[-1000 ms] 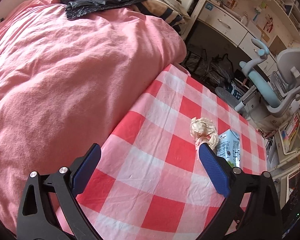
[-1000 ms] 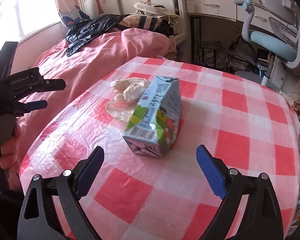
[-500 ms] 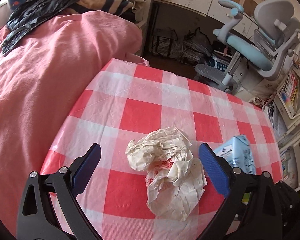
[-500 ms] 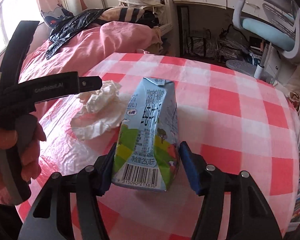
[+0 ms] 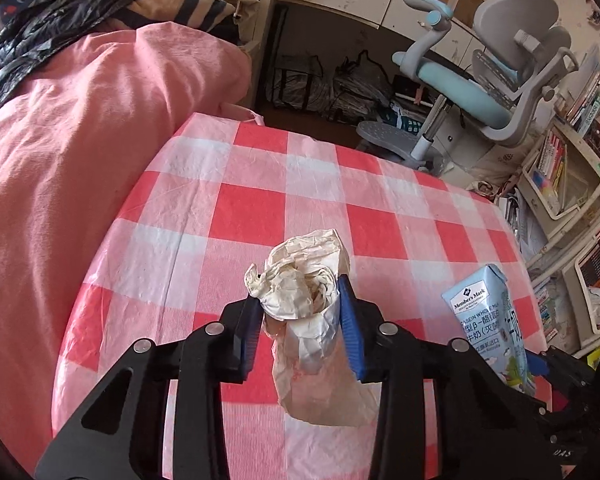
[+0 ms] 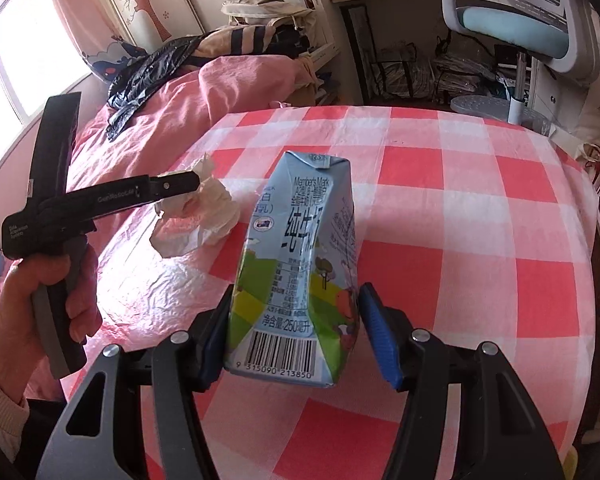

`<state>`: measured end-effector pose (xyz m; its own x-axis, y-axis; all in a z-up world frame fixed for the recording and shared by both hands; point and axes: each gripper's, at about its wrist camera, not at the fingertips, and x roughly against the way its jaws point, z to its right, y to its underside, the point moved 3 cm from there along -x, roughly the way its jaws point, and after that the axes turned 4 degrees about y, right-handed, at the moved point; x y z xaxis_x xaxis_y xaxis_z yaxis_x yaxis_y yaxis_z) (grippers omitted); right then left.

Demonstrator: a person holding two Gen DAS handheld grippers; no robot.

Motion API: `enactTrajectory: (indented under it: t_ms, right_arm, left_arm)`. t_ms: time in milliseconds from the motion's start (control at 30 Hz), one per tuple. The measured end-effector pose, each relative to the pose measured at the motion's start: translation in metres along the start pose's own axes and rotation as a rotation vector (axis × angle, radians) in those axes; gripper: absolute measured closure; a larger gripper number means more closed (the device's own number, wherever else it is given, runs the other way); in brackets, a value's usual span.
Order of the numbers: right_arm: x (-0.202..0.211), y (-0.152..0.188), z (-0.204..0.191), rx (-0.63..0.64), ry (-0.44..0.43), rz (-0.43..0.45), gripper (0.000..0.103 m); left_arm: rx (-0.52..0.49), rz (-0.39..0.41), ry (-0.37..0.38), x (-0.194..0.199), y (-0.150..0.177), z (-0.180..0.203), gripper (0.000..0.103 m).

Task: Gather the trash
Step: 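Lift carton and tissue and carry them over the yellow wastebasket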

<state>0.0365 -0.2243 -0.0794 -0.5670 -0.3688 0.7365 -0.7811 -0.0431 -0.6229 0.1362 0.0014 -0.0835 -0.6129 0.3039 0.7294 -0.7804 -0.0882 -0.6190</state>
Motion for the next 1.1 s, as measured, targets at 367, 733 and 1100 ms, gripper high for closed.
enactTrajectory:
  t_ms: [367, 733, 1100]
  right_arm:
    - [0.060, 0.026, -0.012, 0.012, -0.013, 0.097, 0.044]
    - [0.078, 0.037, -0.019, 0.056, -0.006, 0.148, 0.044]
    - [0.082, 0.040, -0.017, 0.063, 0.000, 0.164, 0.044]
  left_arm:
    - [-0.080, 0.082, -0.019, 0.084, 0.048, 0.033, 0.069]
    - [-0.126, 0.126, -0.042, 0.112, 0.073, 0.053, 0.069]
    - [-0.148, 0.139, -0.046, 0.114, 0.074, 0.061, 0.069]
